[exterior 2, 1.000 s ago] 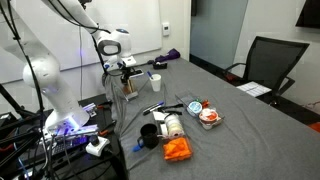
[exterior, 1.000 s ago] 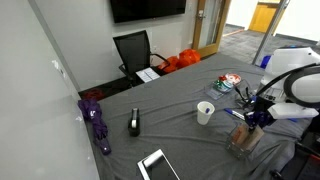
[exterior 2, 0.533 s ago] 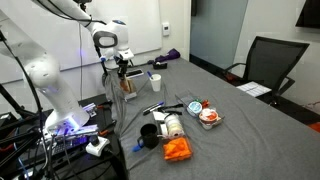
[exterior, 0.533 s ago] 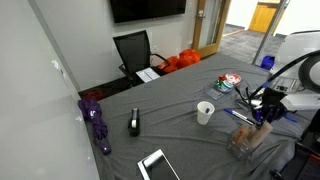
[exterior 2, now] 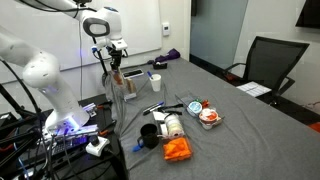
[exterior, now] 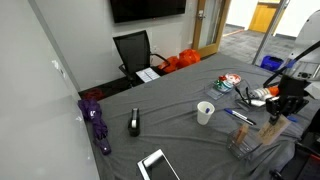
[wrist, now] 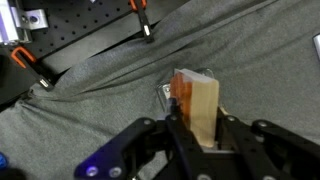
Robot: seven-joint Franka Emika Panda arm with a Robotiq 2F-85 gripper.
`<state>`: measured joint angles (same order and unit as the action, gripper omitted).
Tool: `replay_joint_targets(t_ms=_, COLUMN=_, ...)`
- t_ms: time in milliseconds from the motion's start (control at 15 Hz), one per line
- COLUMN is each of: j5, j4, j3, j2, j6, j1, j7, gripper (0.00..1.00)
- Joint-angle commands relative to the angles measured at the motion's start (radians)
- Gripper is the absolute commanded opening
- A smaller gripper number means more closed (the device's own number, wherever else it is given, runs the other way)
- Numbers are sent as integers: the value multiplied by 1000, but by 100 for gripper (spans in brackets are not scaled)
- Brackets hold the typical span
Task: Move the brown box to the other container
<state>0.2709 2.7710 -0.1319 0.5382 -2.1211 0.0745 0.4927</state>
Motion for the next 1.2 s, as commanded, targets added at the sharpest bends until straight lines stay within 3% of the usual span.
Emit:
replay_joint_targets(t_ms=0, j5=14, j4=8, j3=7, j2=107, j6=69, j1=-32, j7=33, gripper=7)
replay_joint_targets(t_ms=533, j5=52, j4=4, j3=-2, j2=139, j6=-4, j1=-109, j7=263, gripper=7)
replay_joint_targets(t_ms=1133, j5=115, j4=-34, j3=-2, j2=-17, j6=-256, j1=-133, j7=523, gripper=7)
